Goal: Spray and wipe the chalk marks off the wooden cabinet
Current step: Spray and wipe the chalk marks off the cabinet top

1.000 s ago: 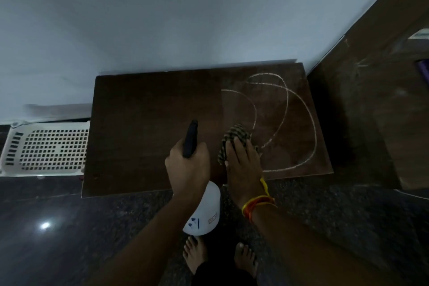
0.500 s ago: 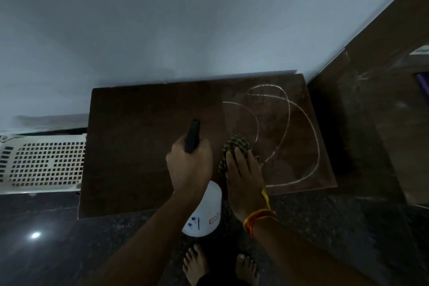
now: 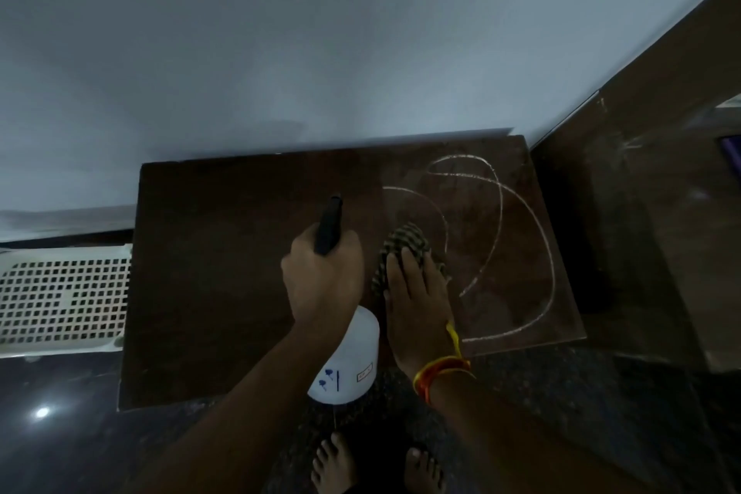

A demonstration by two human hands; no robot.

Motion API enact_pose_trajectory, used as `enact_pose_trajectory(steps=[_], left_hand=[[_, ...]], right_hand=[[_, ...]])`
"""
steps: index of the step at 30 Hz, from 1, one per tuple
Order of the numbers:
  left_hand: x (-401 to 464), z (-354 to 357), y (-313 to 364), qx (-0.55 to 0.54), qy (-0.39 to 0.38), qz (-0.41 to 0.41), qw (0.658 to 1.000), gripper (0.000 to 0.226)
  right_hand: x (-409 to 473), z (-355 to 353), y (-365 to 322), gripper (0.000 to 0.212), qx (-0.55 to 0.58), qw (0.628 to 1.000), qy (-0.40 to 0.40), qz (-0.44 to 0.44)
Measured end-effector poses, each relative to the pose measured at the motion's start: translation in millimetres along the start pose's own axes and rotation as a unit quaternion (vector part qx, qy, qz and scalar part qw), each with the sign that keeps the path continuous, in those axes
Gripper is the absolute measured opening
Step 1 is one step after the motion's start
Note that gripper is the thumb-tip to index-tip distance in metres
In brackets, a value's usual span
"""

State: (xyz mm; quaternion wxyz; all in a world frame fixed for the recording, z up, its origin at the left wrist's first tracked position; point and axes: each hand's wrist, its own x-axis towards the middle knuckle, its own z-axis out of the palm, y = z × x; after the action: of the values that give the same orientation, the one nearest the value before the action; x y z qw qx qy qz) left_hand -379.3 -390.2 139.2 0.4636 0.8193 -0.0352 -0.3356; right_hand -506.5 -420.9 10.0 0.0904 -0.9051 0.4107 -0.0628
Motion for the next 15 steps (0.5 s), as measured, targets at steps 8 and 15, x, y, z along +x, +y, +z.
enact_pose_trajectory(steps=[8,15], left_hand=[[16.6,4.9,10.8,0.013,-0.002,0.001,1.0,0.019],[20.5,2.2,23.7,0.02,-0.003,-0.013,1.0,0.02]], right_hand=[[87.3,6.5,1.8,0.049,-0.004,1.0,-0.002,0.002],[54.0,1.2,-0.6,0.05,0.001,1.0,-0.002,0.0]])
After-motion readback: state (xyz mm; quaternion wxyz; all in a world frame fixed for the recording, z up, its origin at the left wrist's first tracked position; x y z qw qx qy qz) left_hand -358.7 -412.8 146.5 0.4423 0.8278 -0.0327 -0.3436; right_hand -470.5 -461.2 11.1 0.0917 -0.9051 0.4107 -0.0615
